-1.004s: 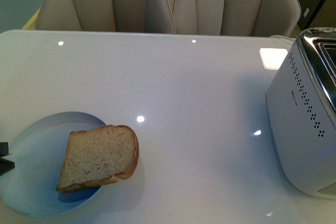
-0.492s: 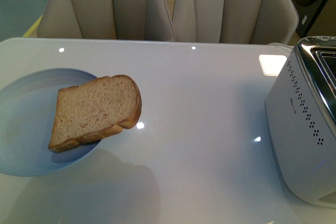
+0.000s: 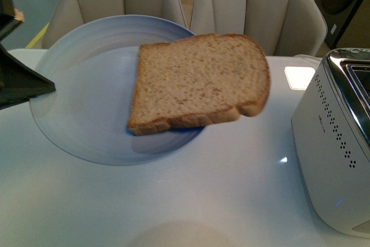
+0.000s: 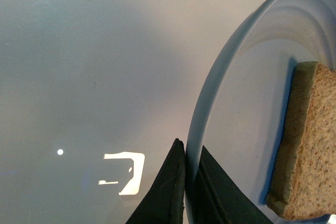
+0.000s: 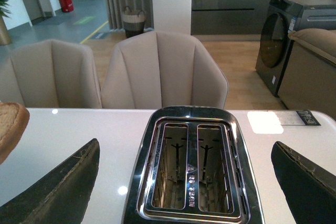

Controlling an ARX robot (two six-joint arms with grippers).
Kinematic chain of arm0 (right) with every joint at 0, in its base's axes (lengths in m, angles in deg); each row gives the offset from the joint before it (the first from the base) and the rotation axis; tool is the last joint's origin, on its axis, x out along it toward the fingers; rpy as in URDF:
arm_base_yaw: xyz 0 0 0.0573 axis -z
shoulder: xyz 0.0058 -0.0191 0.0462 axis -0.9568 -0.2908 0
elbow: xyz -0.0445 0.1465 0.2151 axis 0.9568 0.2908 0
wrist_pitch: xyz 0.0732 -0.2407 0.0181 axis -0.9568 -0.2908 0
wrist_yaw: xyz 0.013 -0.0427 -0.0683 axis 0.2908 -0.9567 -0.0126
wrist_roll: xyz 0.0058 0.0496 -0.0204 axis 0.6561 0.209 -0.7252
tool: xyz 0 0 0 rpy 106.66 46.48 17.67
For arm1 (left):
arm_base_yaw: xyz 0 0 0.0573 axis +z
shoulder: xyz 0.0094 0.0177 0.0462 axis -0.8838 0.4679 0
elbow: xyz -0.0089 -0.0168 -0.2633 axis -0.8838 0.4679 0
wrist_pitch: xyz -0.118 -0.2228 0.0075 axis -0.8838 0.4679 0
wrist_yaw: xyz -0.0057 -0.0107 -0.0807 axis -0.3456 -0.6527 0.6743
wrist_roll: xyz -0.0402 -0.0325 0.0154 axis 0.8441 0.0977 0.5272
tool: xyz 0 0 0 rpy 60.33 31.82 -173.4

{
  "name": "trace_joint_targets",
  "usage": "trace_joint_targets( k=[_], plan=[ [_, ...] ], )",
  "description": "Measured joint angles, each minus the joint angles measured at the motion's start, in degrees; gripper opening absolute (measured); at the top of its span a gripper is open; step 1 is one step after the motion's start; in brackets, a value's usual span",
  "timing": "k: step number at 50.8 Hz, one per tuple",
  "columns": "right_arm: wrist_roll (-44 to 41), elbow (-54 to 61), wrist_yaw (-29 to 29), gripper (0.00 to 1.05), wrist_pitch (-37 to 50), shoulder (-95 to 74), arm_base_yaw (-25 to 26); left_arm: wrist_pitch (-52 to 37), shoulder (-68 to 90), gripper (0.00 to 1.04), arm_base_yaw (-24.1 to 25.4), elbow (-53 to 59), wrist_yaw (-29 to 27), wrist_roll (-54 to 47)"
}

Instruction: Left arm holds plate, right arm toasts bread

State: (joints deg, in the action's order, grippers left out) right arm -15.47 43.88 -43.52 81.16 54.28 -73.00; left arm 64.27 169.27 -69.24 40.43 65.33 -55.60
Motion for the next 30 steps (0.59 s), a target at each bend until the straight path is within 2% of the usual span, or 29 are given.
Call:
trace_joint_targets(
  k=[21, 30],
  plan=[
    [0.00, 0.00, 0.00, 0.96, 0.00, 0.00, 0.00, 0.70, -2.51, 0.03, -14.51, -0.33, -4.66, 7.89],
    [0.00, 0.00, 0.00, 0.96, 0.00, 0.00, 0.00, 1.46, -3.15, 0.03, -16.57, -1.44, -5.60, 10.60]
  ],
)
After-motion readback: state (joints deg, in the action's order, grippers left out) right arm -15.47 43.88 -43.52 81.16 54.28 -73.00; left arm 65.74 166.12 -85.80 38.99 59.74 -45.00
